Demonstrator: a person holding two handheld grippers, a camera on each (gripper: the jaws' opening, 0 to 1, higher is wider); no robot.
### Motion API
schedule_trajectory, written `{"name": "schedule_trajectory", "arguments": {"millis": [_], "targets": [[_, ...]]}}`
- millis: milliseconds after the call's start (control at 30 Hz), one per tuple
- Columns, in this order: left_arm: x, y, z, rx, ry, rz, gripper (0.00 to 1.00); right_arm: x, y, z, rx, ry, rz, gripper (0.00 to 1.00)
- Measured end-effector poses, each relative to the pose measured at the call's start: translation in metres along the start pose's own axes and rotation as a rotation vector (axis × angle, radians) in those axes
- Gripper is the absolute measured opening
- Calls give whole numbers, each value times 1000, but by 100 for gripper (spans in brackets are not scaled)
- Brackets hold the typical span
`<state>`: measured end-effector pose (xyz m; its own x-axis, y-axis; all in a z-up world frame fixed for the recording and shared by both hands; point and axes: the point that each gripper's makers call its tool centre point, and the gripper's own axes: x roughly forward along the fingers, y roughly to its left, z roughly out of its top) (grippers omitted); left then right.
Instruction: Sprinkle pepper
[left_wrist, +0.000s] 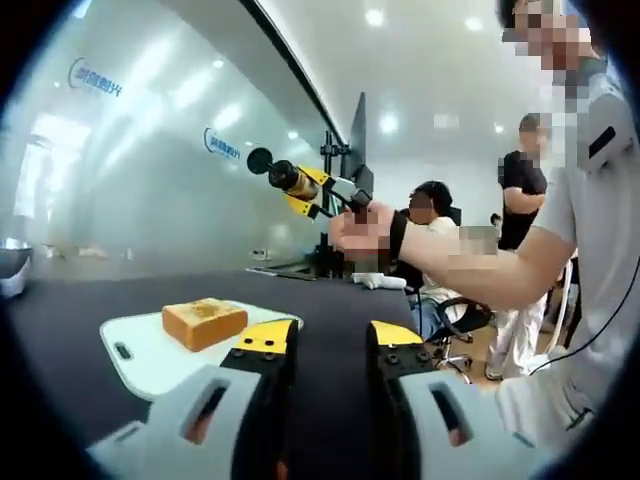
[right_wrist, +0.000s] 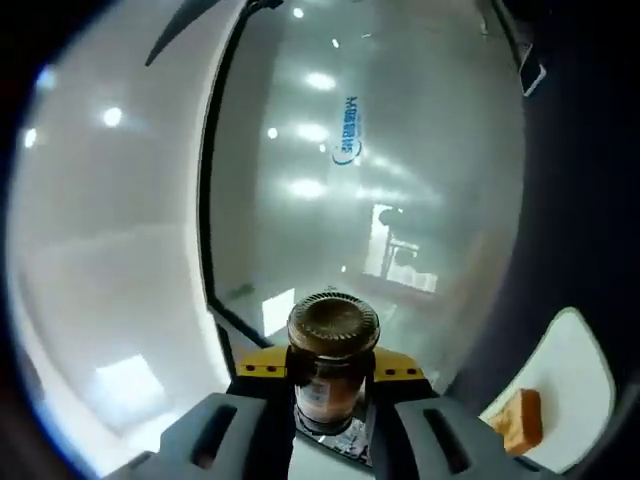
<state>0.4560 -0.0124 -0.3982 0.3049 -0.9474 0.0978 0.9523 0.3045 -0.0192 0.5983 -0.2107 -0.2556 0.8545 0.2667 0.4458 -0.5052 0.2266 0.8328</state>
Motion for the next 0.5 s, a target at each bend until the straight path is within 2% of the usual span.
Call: {"name": "schedule_trajectory", "arguments": {"millis": [100, 200, 300, 400, 500], "targets": [[-1, 0, -5, 6, 13, 1, 20, 5, -3, 1, -140, 32, -45, 20], [-4, 1, -3, 1, -2, 8, 20, 10, -1, -5, -190, 60, -60, 20], [-7, 9, -8, 16, 13, 47, 20, 18, 0, -9, -190, 70, -62, 20], [-7, 8, -8, 14, 14, 45, 20, 25, -1, -9, -273, 88, -81, 21], [-9, 7, -9, 13, 15, 41, 20, 32, -2, -14, -282, 109, -88, 20]]}}
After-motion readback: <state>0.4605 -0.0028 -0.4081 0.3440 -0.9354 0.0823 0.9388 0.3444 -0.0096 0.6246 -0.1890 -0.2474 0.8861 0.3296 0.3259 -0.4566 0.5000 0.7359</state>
